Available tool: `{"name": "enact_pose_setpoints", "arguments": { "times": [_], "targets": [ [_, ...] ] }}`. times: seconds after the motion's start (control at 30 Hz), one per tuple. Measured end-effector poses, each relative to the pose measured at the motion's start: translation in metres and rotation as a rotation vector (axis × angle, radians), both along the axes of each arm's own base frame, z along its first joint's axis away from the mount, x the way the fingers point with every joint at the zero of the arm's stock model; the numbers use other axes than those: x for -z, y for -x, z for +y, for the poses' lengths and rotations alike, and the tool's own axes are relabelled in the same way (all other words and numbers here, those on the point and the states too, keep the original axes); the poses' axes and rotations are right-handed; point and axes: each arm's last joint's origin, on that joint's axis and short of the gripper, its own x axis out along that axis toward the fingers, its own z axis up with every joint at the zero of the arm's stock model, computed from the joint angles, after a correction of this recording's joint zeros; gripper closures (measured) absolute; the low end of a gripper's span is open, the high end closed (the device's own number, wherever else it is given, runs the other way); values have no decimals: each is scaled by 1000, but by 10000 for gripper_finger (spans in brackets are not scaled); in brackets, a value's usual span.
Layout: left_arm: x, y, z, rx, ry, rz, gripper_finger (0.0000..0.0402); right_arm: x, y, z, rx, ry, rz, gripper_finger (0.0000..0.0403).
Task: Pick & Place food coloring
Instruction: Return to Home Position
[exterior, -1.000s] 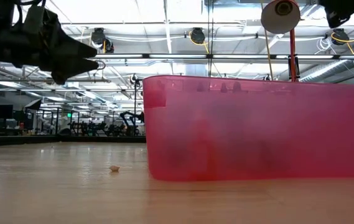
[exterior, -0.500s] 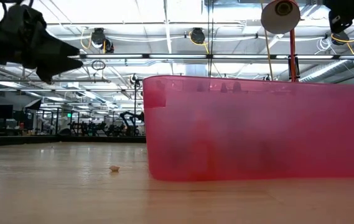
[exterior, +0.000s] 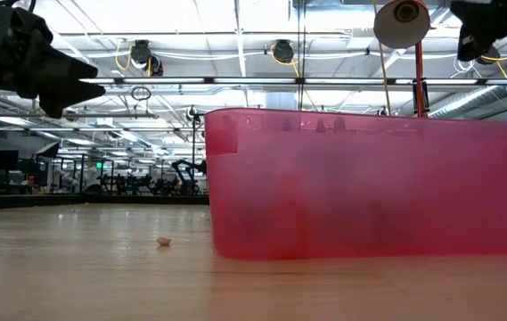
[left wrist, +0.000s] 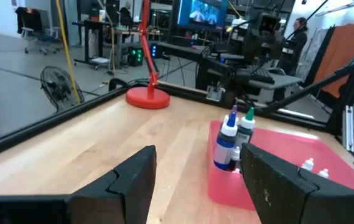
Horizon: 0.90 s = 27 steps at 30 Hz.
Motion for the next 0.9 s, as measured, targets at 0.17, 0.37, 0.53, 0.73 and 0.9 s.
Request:
{"name": "enact_pose_setpoints", "arguments": {
  "times": [0.17, 0.37, 0.53, 0.73, 0.9],
  "targets": [
    [0, 0, 0, 4, -4, 1, 169, 28, -9, 6, 2, -5, -27, 241],
    [0, 0, 0, 11, -7, 3, 169, 27, -9, 5, 11, -45, -92, 242],
    [0, 0, -1, 49, -6, 5, 169, 27, -12, -1, 89, -25, -101, 242],
    [1, 0, -2, 63, -6, 7, 169, 28, -16, -19, 315, -36, -93, 241],
    [1, 0, -2, 63, -6, 7, 169, 46, -20, -32, 407, -18, 124, 242]
  ]
}}
